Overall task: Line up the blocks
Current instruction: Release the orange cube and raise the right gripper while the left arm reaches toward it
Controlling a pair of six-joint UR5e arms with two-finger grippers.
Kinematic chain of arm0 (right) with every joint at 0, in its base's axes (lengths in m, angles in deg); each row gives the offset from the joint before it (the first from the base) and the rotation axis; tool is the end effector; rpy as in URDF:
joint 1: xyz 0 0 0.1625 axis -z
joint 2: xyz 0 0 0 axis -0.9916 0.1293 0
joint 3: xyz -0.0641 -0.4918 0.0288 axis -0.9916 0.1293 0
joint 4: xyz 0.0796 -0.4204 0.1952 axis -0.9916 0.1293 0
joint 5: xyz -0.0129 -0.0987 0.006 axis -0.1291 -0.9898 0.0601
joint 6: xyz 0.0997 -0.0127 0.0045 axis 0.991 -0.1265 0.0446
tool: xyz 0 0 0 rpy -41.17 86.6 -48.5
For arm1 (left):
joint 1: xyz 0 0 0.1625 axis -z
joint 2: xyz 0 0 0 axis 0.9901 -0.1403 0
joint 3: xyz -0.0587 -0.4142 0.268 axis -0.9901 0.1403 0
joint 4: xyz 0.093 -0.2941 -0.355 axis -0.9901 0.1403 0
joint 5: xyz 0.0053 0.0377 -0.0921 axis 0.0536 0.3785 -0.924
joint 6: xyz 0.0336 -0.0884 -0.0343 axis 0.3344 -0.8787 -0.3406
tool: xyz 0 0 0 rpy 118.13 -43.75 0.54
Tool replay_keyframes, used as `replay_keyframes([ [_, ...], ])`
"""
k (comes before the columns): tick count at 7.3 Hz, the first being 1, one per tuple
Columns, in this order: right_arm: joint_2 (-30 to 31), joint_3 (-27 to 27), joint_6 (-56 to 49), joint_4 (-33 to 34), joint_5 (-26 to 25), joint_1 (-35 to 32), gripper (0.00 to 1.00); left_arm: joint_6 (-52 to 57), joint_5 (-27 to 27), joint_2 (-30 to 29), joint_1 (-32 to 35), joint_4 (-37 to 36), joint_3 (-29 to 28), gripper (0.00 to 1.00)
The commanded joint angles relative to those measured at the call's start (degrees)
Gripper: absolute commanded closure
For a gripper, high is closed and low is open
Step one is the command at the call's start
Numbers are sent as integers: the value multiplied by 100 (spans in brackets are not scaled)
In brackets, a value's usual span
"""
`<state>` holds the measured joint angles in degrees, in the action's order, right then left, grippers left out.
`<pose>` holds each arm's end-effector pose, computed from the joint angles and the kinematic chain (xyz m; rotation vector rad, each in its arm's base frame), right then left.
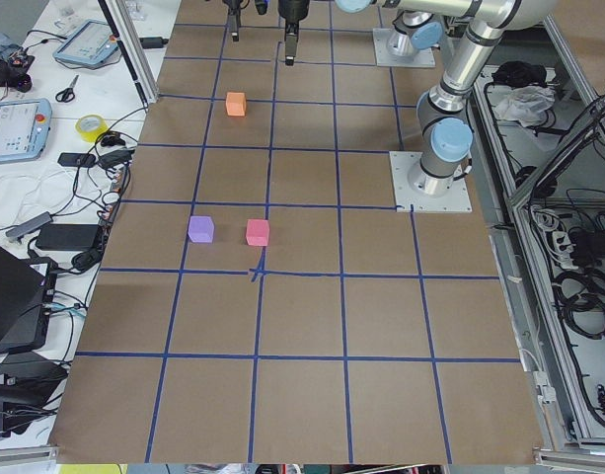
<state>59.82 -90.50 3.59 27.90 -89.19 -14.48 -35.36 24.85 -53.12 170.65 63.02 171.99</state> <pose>0.2332 -0.7516 0.4669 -0.0610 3.0812 -0.0085 -0.1254 -0.5211 0.6187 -0.0038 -3.1032 0.1190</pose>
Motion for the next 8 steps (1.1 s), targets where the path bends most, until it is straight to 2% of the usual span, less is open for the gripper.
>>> replay_keyframes([
  [1, 907, -544, -637, -499, -317, 413, 4, 15, 7, -2, -3, 9, -7, 0],
  [2, 1232, -1035, -969, -421, -232, 685, 5, 15, 50, -54, -12, -9, -34, 0],
  [3, 1645, -1597, -1112, -194, -249, 818, 7, -20, 16, -203, -21, -548, 10, 0],
  [5, 2349, -2530, -1131, 297, -284, 846, 0, 41, -81, -667, 83, -1227, 19, 0],
  [8, 2483, -2517, -1131, 292, -398, 846, 0, -1105, -46, -1984, 909, -2580, -16, 0],
])
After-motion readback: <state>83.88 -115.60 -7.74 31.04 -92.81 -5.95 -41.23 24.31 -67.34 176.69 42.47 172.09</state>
